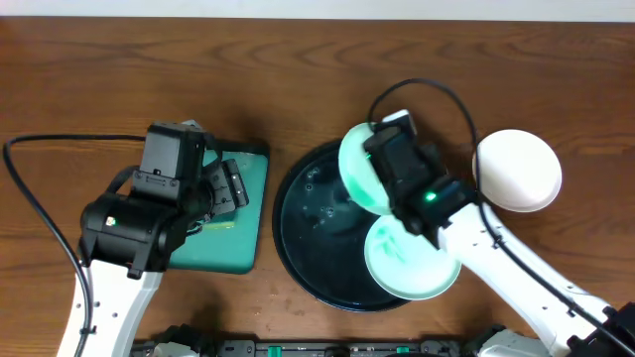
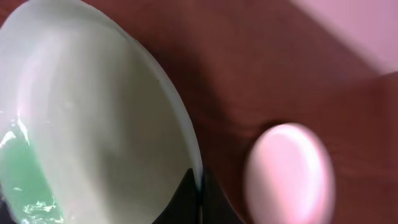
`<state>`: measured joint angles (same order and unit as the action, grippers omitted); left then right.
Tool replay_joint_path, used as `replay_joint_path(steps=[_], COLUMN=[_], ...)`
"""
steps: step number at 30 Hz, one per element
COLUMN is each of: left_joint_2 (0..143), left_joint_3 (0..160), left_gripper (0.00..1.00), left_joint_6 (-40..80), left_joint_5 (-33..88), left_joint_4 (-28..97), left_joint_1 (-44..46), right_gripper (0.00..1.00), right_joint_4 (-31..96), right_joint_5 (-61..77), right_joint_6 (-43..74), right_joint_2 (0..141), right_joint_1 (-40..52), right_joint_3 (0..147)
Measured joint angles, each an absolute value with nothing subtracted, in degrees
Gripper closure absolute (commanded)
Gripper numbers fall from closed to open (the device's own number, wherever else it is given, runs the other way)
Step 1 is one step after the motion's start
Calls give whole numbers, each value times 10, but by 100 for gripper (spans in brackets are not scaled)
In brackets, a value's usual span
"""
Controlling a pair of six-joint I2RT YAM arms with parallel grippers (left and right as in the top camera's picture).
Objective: Clean dirty plates on tray and stack at the side
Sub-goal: 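Lift the pale green plate with the right gripper and tilt it over the tray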
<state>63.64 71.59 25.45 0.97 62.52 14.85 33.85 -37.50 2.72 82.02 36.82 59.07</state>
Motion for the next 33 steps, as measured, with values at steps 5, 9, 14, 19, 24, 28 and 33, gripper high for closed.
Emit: replay_joint_path(steps=[5, 9, 14, 19, 24, 28, 33], left_joint_2=[639, 639, 639, 639, 639, 639, 639], left_joint_3=[716, 716, 716, 716, 716, 716, 716], left_gripper=[20, 20, 20, 20, 20, 20, 20], left_joint_6=[255, 255, 255, 255, 255, 255, 255], left_joint_5=[10, 10, 10, 10, 10, 10, 10], left_joint_4=[626, 626, 626, 626, 626, 626, 627], left_joint_1=[149, 149, 149, 149, 149, 149, 149], right_gripper=[99, 99, 99, 99, 99, 99, 99], right_joint_4=[326, 297, 246, 188, 144, 104, 86], right_joint_5=[-514, -616, -716, -792, -825, -840, -845], right_joint_6=[-29, -101, -212, -336, -434, -503, -547], right_joint_2=[820, 820, 820, 820, 820, 820, 820], right_joint_1=[440, 493, 542, 572, 590, 602, 613], right_joint_3=[591, 591, 591, 591, 591, 591, 591])
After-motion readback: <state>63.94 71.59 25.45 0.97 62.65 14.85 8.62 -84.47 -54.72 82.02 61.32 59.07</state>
